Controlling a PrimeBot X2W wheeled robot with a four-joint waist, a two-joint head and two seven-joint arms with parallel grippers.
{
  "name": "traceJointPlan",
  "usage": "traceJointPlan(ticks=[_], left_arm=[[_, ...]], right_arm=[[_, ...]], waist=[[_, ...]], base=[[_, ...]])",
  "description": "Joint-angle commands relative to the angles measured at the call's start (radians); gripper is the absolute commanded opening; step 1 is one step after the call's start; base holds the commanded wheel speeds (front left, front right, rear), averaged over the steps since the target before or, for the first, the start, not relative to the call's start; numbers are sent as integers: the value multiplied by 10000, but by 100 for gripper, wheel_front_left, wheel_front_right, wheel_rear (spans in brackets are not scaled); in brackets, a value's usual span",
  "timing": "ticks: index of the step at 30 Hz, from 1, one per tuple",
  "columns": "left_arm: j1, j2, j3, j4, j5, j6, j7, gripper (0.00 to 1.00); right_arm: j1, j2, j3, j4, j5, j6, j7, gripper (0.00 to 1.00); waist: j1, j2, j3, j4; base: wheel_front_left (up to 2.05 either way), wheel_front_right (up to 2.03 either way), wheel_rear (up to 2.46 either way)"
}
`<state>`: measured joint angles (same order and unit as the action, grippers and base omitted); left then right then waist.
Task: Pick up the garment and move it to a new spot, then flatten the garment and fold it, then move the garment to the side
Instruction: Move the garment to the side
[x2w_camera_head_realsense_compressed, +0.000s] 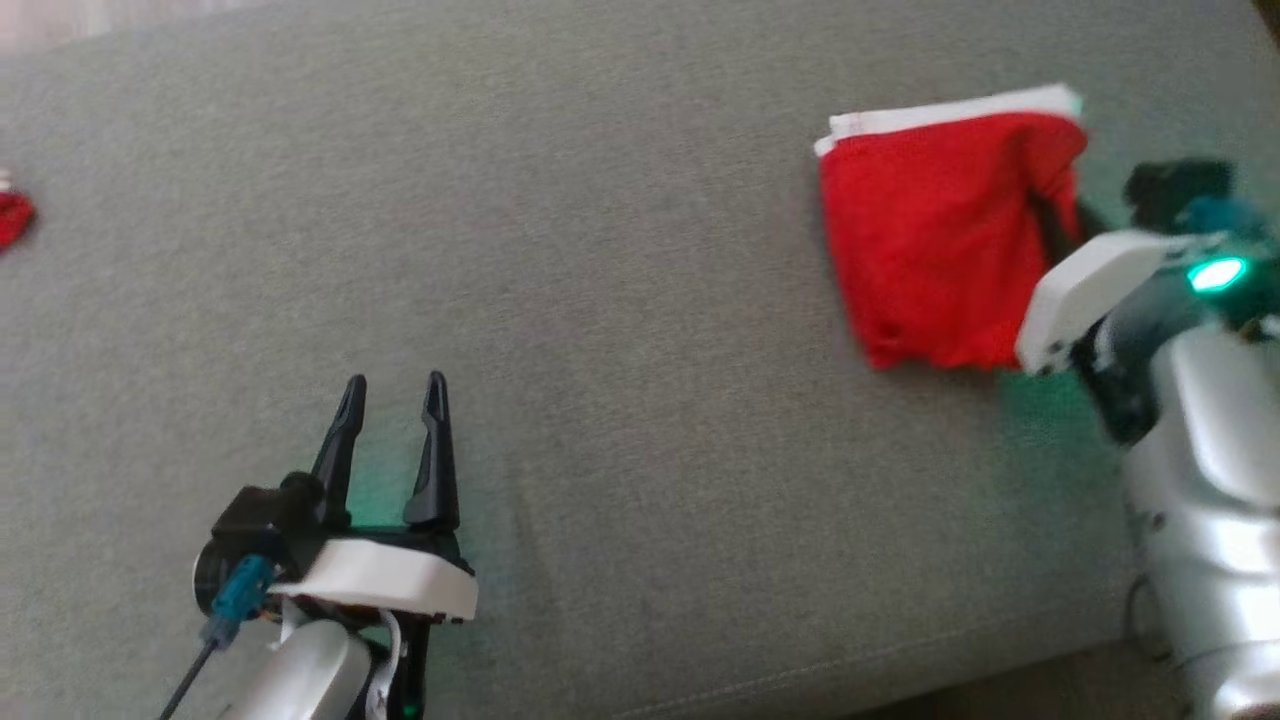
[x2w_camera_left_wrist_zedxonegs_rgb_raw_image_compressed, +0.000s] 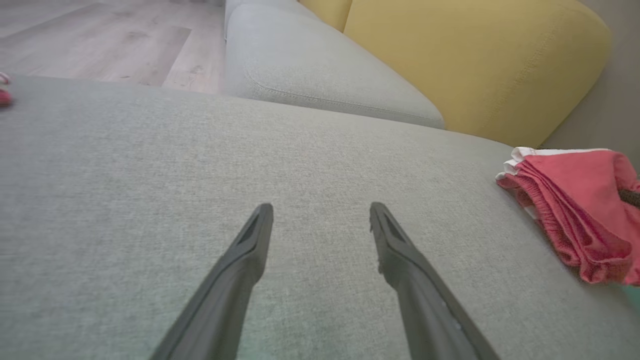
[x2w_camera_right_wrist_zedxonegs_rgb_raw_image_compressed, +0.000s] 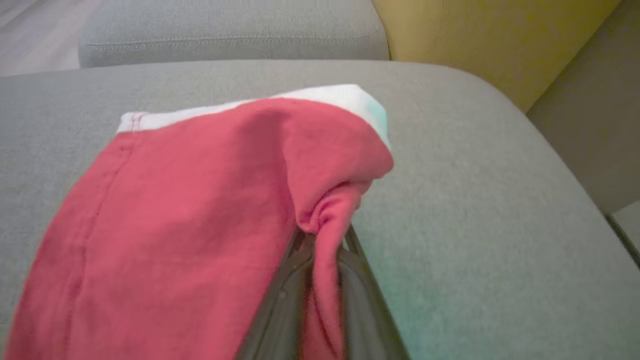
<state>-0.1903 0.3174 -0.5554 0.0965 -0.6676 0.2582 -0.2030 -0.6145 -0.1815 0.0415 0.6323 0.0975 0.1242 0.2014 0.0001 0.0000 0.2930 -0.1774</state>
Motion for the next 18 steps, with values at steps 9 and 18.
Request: traceJointPlan(ticks=[9, 18], left_arm=[[-264, 500, 529, -748, 102, 349, 6, 100], [-233, 531, 599, -948, 96, 418, -81, 100]], right_arm=[[-1612, -2299, -870, 899, -565, 65, 91, 0], [-2302, -3843, -1296, 2037, -1629, 65, -467, 100]], waist=[[-1, 0, 667, 1408], [-1, 0, 1145, 2030]], base=[[0, 0, 0], [0, 0, 0]])
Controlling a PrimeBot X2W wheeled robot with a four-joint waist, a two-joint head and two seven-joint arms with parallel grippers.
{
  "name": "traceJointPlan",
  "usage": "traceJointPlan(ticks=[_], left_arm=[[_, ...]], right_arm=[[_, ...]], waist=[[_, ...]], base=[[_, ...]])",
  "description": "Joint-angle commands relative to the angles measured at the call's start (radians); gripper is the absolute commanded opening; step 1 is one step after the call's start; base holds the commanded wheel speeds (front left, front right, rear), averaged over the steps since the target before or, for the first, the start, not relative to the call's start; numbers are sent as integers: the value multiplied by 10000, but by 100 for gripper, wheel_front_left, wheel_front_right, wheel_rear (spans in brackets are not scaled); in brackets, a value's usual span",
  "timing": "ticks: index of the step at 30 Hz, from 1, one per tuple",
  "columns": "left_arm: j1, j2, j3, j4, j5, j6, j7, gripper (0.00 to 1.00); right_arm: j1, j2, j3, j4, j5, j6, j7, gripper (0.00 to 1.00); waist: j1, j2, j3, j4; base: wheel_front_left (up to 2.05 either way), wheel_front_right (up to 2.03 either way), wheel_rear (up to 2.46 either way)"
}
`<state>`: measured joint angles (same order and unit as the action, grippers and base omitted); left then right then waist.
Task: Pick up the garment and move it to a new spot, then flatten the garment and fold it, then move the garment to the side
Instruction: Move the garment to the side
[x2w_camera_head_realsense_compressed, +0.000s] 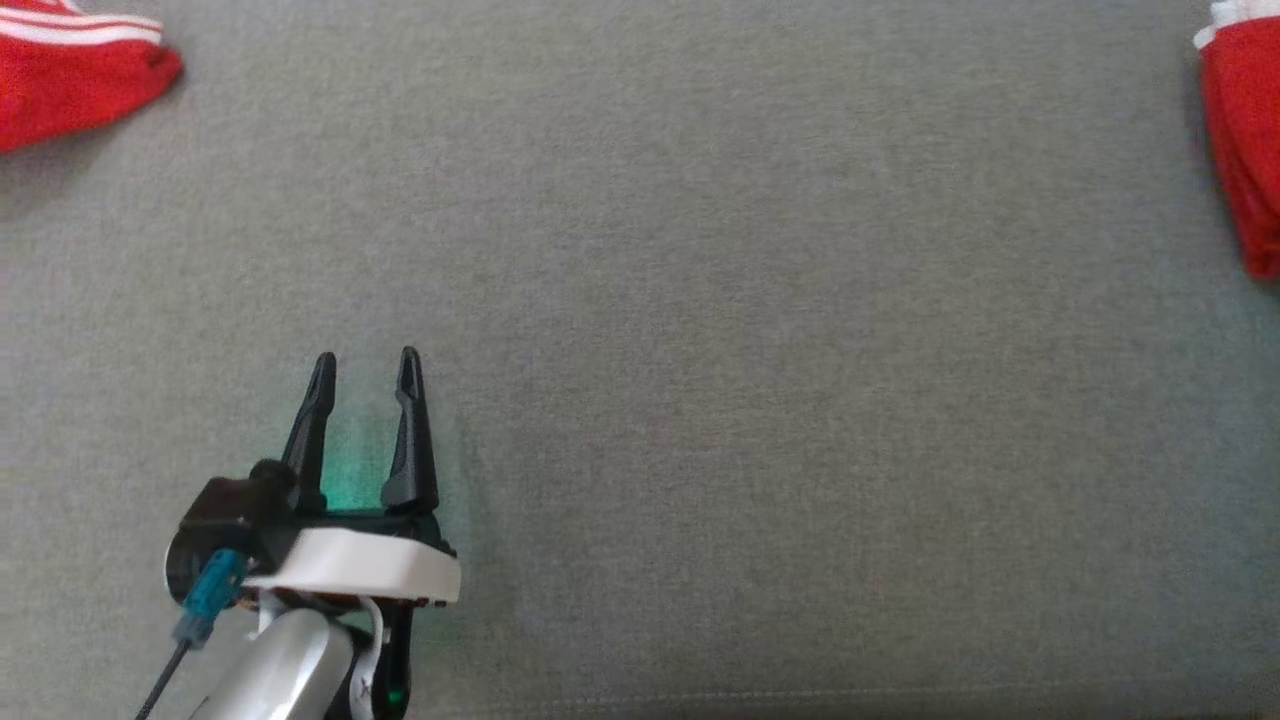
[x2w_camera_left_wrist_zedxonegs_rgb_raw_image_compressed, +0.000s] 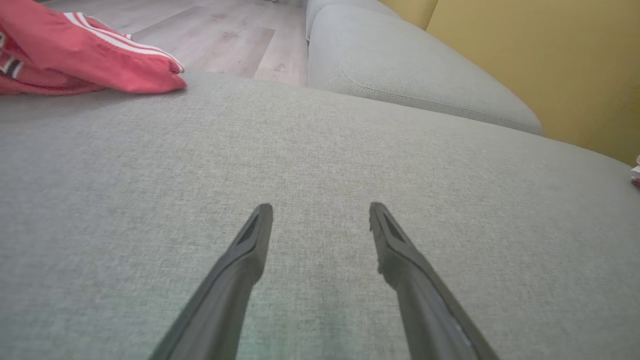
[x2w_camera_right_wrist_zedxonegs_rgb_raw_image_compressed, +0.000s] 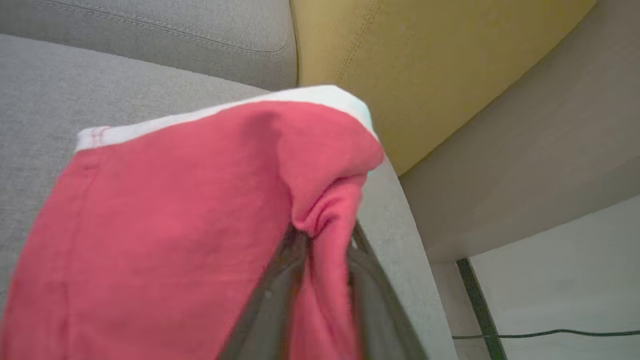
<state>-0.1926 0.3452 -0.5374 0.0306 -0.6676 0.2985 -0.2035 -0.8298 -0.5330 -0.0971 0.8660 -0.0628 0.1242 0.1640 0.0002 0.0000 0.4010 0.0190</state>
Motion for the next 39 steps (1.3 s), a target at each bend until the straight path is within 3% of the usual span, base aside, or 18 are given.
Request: traceJointPlan(ticks=[1, 9, 19, 27, 33, 39], left_arm=[[-218, 242, 409, -287, 97, 17, -79, 100], [-189, 197, 318, -137, 81, 23, -77, 100], [84, 174, 379, 324, -190, -138, -166, 100], [658, 2, 630, 1085, -510, -274, -389, 100], [1322, -3, 866, 1444, -734, -333, -476, 100], [1908, 112, 848, 1577, -921, -413, -454, 100]], right_arm=[[-229, -370, 30, -211, -150, 65, -251, 100], [-635, 139, -83, 319, -884, 65, -1108, 100], [-360, 1751, 734, 126, -187, 65, -1673, 100], [1652, 3245, 1113, -727, 886, 65, -2296, 100], [3750, 4318, 1095, -2052, 1405, 65, -2873, 100], [5796, 4777, 946, -3587, 1380, 65, -3305, 100]], waist=[[-2, 0, 75, 85], [-2, 0, -323, 42], [-2, 0, -2061, -58], [-2, 0, -3882, 212], [-2, 0, -4601, 513], [-2, 0, -4911, 655]], base=[[0, 0, 0], [0, 0, 0], [0, 0, 0], [0, 0, 0], [0, 0, 0], [0, 0, 0]])
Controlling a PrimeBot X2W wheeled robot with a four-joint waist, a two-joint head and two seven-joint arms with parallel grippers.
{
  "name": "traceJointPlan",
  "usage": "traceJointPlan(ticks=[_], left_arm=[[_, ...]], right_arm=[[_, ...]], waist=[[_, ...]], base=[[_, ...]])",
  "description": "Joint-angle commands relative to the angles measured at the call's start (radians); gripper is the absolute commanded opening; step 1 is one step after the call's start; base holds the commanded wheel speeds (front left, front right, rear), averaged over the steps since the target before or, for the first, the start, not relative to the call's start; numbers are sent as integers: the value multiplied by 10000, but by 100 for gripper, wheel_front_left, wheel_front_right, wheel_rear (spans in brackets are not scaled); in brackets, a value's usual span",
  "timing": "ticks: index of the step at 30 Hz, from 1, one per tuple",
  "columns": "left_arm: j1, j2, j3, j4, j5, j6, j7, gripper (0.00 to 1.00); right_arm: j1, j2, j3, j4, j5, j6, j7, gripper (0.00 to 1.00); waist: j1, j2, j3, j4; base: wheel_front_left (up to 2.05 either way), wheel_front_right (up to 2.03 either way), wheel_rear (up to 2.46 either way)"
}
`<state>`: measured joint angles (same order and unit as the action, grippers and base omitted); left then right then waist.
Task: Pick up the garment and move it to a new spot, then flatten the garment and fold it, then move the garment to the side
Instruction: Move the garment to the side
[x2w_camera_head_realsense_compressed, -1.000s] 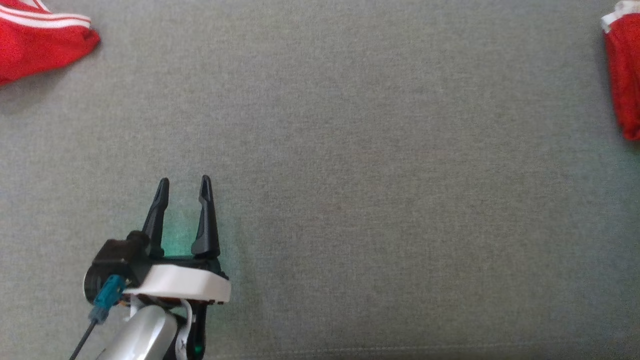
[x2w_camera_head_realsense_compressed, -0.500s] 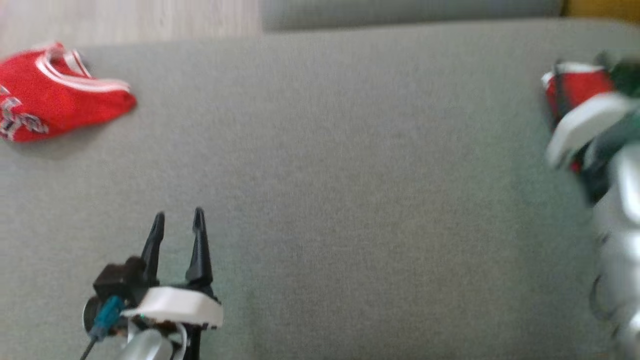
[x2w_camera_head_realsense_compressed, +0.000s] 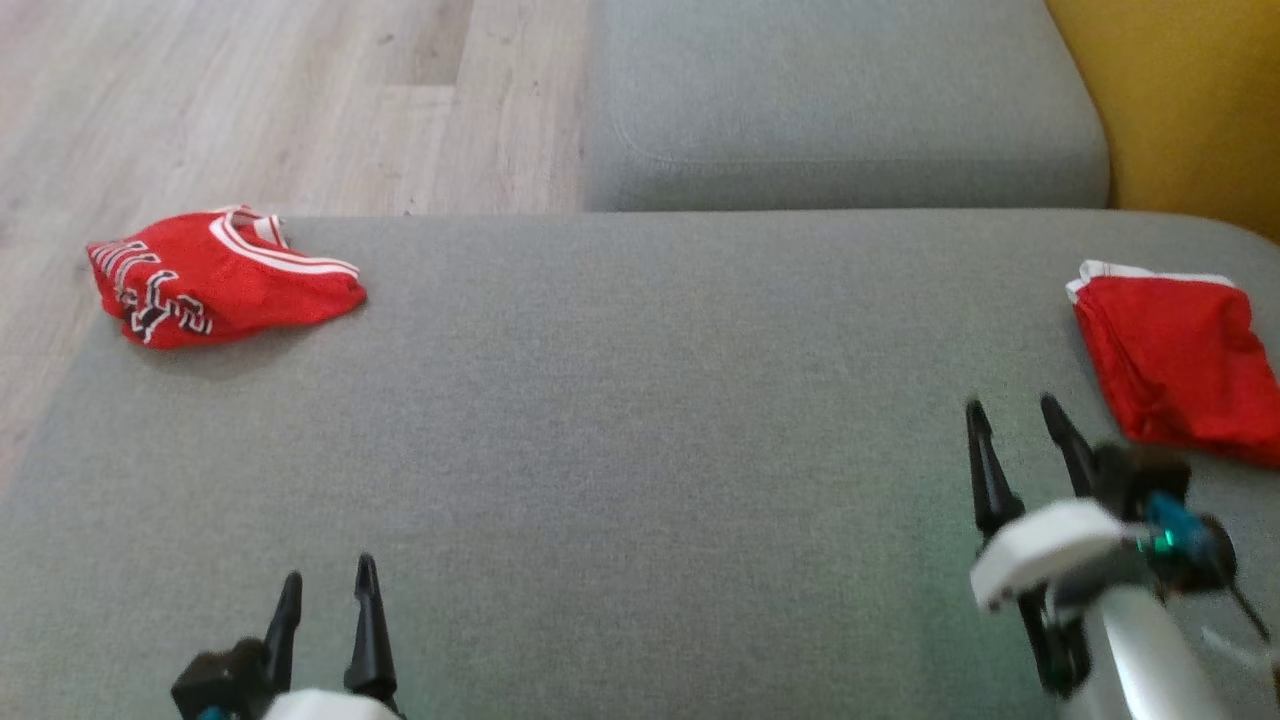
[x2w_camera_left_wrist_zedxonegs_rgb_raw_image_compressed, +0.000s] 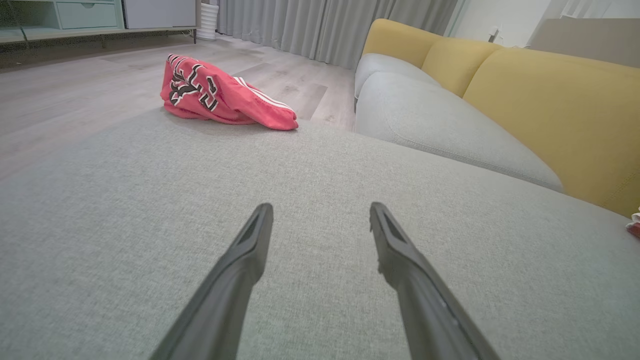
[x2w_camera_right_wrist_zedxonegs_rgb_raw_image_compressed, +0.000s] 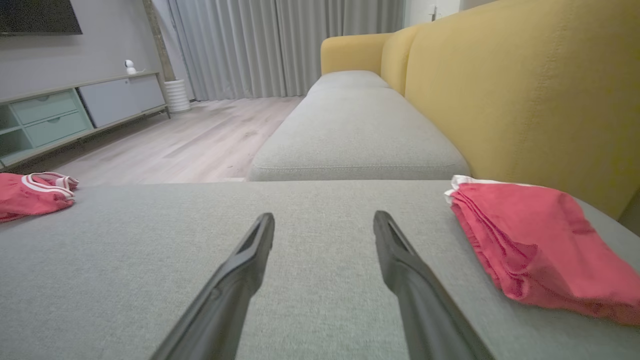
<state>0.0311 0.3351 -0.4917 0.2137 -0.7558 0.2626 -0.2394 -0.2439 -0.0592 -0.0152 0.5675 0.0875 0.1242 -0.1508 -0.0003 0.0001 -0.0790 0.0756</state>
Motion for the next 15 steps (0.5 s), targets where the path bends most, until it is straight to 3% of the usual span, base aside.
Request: traceJointPlan(ticks=[1, 15], left_arm=[[-257, 226, 397, -266, -55, -44, -97, 100], [63, 36, 255, -391, -187, -9, -73, 100]], right_arm=[[231, 62, 98, -875, -179, 65, -176, 100], [2923, 87, 513, -3134, 869, 65, -30, 100]], waist=[[3, -1, -143, 93], [3, -1, -267, 97]], base=[[0, 0, 0], [0, 0, 0]])
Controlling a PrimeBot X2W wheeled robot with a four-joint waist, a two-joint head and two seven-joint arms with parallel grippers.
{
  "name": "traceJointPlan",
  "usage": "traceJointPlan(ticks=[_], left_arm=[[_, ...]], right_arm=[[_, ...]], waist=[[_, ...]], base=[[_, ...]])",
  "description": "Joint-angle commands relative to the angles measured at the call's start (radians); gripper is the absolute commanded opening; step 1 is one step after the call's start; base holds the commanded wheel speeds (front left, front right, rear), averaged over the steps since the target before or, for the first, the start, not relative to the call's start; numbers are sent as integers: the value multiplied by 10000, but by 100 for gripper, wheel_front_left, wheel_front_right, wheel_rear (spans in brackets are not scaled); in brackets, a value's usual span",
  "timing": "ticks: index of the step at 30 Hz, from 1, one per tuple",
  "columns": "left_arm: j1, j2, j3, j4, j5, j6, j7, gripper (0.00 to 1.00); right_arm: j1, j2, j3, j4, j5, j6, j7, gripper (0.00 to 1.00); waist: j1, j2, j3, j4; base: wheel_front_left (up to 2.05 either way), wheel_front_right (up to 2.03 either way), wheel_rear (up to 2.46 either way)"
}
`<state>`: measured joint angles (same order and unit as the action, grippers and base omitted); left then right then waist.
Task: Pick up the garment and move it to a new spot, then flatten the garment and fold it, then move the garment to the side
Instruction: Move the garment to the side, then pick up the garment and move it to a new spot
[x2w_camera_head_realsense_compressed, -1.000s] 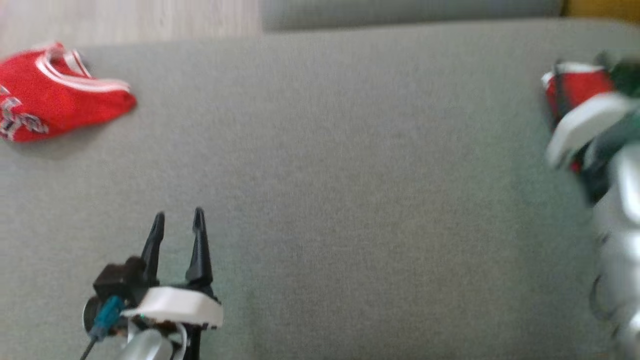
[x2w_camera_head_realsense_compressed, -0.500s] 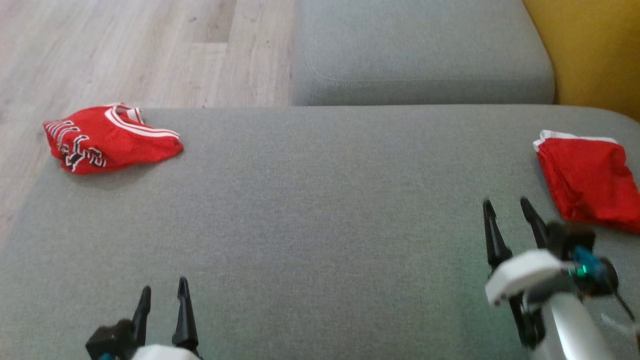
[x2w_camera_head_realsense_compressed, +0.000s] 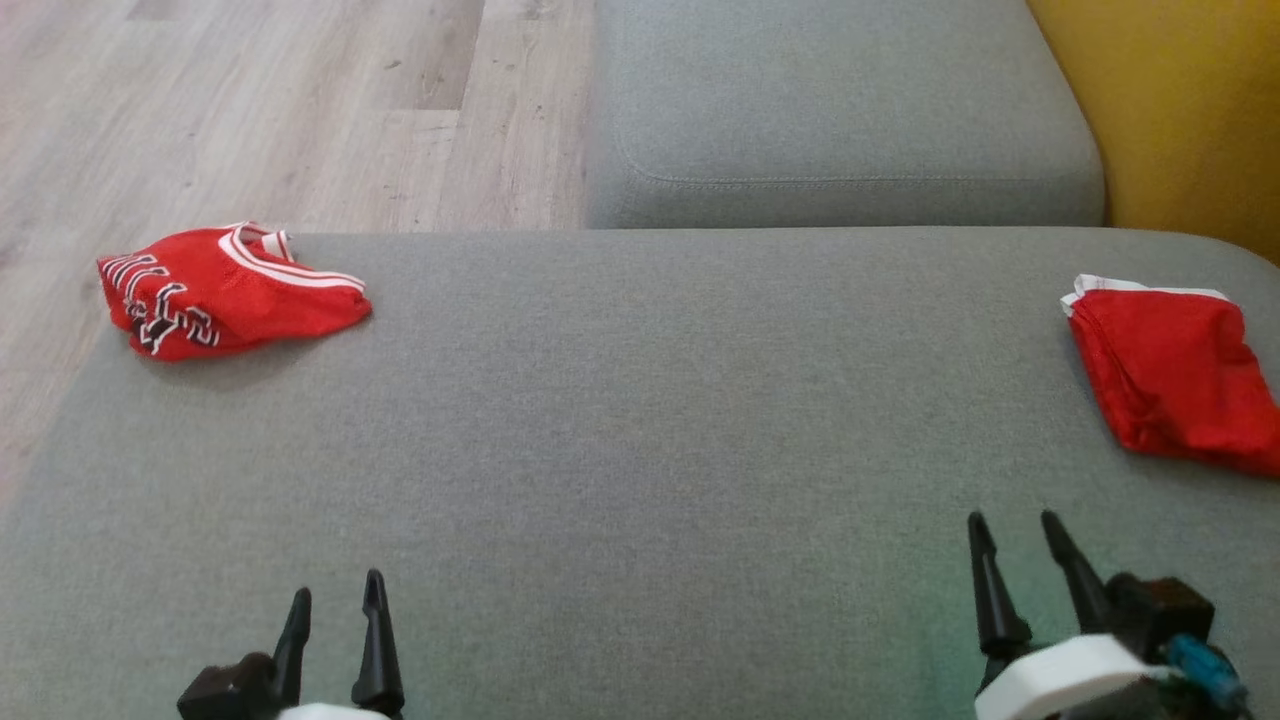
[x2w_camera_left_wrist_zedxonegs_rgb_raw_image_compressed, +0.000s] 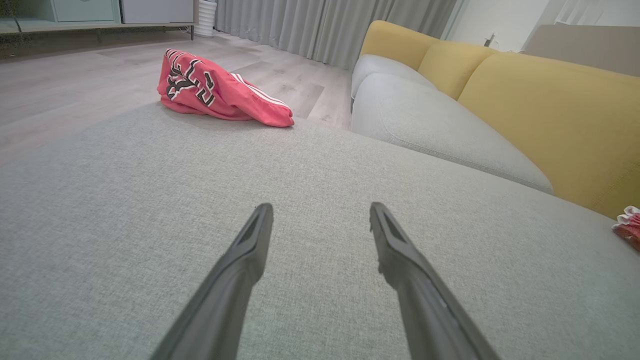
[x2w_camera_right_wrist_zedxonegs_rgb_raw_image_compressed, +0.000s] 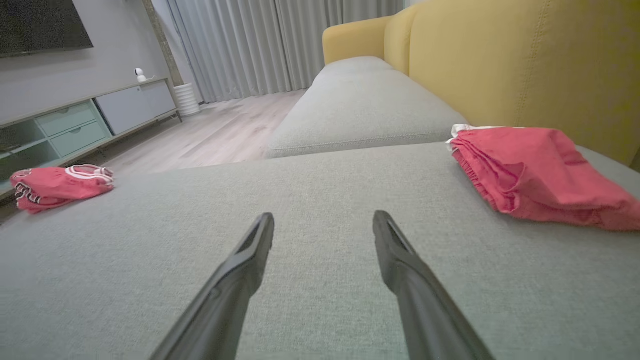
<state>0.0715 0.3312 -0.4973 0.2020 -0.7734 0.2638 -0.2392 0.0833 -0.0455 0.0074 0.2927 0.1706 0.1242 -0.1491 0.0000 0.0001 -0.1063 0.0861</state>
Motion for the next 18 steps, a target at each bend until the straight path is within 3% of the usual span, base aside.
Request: traceJointPlan(ticks=[1, 13, 18], left_arm=[[-343, 75, 296, -257, -14, -27, -64, 100], [-473, 86, 133, -163, 15, -54, 36, 100], [-661, 78, 64, -184, 86, -48, 88, 100]], right_arm=[[-254, -49, 326, -445, 79, 65, -39, 100], [-27, -48, 294, -690, 34, 65, 97, 100], [16, -48, 289, -755, 92, 65, 49, 100]], waist=[[0, -1, 12, -24], [0, -1, 112, -30], [0, -1, 170, 559]], base=[[0, 0, 0], [0, 0, 0], [0, 0, 0]])
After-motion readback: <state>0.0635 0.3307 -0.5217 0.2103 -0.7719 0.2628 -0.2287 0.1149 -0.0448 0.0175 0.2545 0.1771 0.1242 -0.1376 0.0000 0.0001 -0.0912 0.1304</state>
